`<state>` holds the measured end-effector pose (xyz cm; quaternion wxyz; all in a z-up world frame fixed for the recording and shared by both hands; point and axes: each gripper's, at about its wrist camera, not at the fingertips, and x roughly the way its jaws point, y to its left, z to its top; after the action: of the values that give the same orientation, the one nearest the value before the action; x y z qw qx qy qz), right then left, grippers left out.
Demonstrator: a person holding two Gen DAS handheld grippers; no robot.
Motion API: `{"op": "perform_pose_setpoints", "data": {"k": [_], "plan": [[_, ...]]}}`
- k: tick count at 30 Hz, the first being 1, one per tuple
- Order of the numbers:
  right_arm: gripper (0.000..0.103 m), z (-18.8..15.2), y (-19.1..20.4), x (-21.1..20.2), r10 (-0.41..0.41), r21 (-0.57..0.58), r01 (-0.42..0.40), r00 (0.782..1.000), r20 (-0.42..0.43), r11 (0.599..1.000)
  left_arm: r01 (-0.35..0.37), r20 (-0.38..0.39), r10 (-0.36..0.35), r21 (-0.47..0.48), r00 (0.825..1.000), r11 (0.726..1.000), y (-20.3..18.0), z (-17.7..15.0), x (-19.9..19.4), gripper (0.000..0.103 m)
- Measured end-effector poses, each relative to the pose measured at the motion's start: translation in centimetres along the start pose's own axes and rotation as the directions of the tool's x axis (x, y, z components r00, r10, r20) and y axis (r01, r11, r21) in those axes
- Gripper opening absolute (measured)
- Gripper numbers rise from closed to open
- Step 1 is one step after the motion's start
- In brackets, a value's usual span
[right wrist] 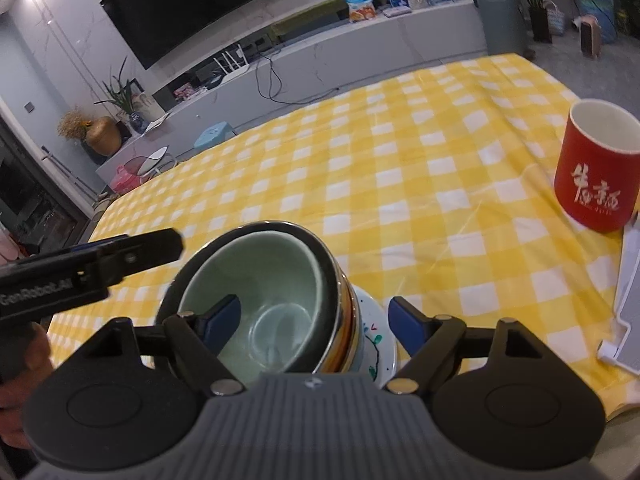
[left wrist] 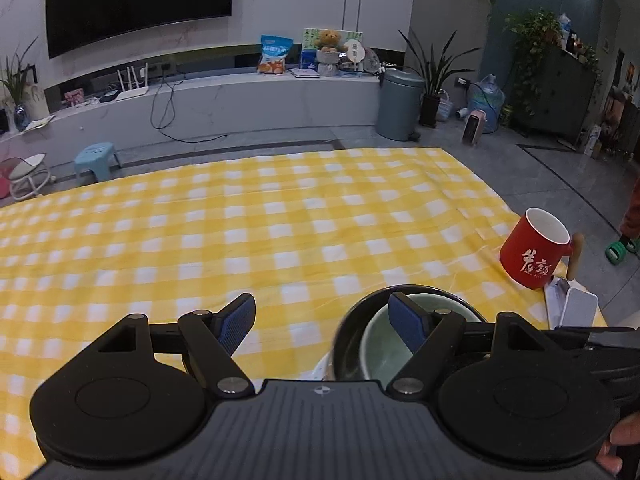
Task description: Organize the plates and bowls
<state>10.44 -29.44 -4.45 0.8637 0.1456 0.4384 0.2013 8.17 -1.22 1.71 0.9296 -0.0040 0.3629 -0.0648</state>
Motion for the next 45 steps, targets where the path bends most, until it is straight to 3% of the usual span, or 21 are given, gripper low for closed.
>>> {"op": "perform_pose_setpoints", "data": {"k": [4, 9, 18, 22, 32, 37, 45], "plan": [[0.086, -0.2, 1.2, -1.9, -0.021, -0.069, 0.024, 0.999, 0.049, 0.997, -0.054, 0.046, 0.056, -0.053, 0.997, 0.997, 0.5, 0.0, -2.4, 0.089], [0.096, -1.5, 3.7, -5.2, -0.071, -0.170, 0.086, 0.993, 0.095, 0.982, -0.042, 0.059, 0.048, -0.095, 0.997, 0.995, 0.7, -0.8, -5.4, 0.094], [0.100, -5.7, 7.8, -9.4, -0.195, -0.202, 0.215, 0.974, 0.113, 0.956, -0.102, 0.050, 0.106, -0.088, 0.993, 0.991, 0.4, -5.3, -10.4, 0.094], [0.100, -7.8, 8.8, -10.6, -0.206, -0.201, 0.225, 0.972, 0.112, 0.953, -0.136, 0.057, 0.141, -0.088, 0.988, 0.987, 0.3, -6.7, -12.0, 0.094], [0.100, -11.8, 10.5, -12.6, -0.275, -0.161, 0.292, 0.954, 0.123, 0.943, -0.136, 0.032, 0.139, -0.061, 0.990, 0.989, -0.2, -9.6, -13.4, 0.094], [0.100, -12.8, 11.8, -12.9, -0.296, -0.232, 0.324, 0.944, 0.148, 0.917, -0.130, 0.039, 0.133, -0.055, 0.990, 0.990, 0.4, -10.8, -13.9, 0.094], [0.100, -13.8, 12.2, -12.6, -0.275, -0.211, 0.293, 0.955, 0.114, 0.932, -0.115, 0.035, 0.117, -0.049, 0.993, 0.992, 0.5, -11.6, -14.1, 0.094]]}}
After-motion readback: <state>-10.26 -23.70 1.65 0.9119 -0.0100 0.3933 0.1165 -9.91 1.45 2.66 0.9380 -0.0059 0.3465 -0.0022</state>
